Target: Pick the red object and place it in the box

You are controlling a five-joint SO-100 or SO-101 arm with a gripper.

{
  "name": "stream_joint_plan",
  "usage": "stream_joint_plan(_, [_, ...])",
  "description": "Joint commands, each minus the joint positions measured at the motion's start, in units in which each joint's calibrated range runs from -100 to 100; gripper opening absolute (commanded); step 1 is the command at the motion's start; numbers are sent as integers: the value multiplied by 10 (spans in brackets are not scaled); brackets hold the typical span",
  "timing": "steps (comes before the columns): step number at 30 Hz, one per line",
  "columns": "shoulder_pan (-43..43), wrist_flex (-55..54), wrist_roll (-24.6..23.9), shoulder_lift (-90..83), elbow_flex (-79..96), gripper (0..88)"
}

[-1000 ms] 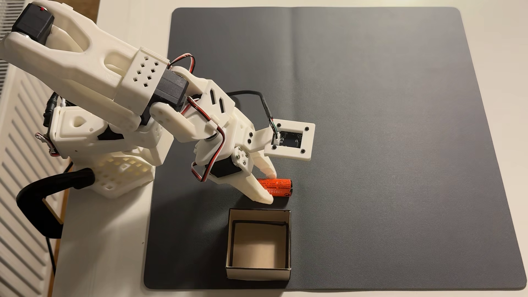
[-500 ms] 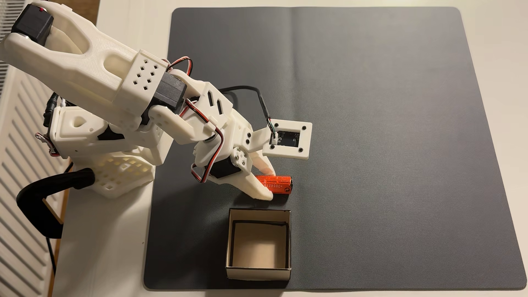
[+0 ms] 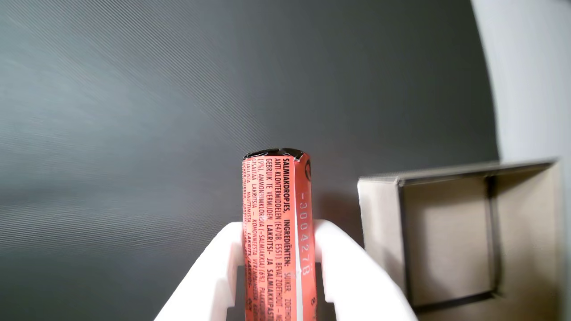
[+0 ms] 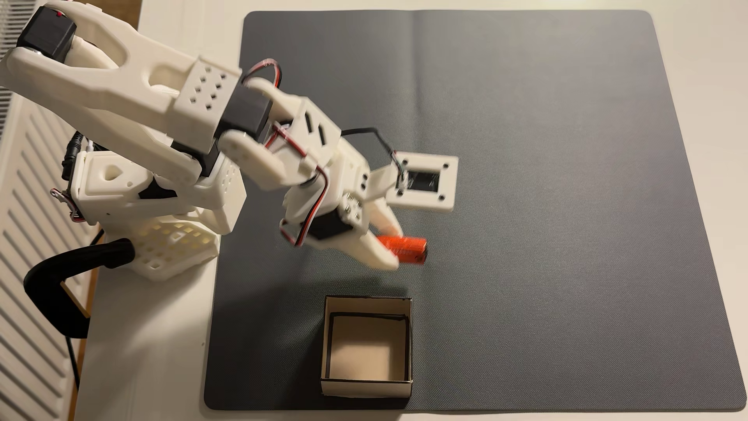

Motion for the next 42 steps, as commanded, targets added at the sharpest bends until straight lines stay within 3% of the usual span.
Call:
stream_joint_plan(1, [3, 95, 0, 0, -138, 8])
stream_joint_plan(4, [19, 135, 2, 0, -204, 8])
stream_joint_plan(10, [113, 134, 71, 0, -221, 7])
stream_joint_plan(16, [172, 93, 81, 0, -165, 7])
stream_joint_plan(25, [174, -14, 81, 0, -55, 8])
stream_joint_plan(31, [177, -17, 83, -1, -26, 13])
stream_joint_plan(36, [174, -17, 82, -1, -25, 121])
stream_joint_plan(42, [171, -15, 79, -1, -28, 140])
